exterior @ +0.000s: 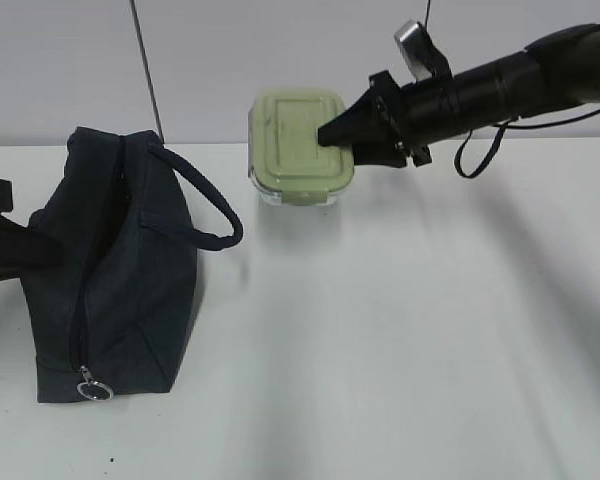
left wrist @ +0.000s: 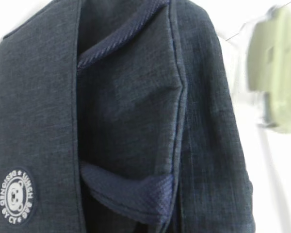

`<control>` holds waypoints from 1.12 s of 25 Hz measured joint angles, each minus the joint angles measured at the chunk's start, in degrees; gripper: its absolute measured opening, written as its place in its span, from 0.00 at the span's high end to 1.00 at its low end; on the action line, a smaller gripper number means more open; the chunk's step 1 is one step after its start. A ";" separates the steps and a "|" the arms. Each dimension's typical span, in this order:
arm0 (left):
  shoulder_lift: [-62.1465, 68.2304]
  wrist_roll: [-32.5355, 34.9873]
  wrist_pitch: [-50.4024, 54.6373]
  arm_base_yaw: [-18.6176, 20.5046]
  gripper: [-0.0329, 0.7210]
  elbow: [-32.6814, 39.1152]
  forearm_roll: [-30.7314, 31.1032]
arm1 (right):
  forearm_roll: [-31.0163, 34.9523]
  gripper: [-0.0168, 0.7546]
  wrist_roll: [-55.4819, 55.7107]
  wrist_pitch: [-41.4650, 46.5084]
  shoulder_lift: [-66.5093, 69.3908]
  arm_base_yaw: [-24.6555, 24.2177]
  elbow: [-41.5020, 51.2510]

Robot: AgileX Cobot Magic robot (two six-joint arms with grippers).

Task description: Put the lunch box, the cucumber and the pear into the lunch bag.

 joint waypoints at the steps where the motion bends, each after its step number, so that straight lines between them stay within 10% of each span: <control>1: 0.00 0.00 0.00 0.00 0.98 0.00 0.00 | 0.53 0.49 0.14 0.11 -0.69 0.27 -1.02; 21: 0.00 0.00 -0.01 0.00 0.98 0.00 0.00 | 2.52 0.49 4.32 0.45 -2.35 21.42 -13.54; 28: 0.00 0.00 -0.42 0.00 0.98 0.00 0.06 | -12.71 0.49 7.87 -3.32 0.86 21.78 -13.54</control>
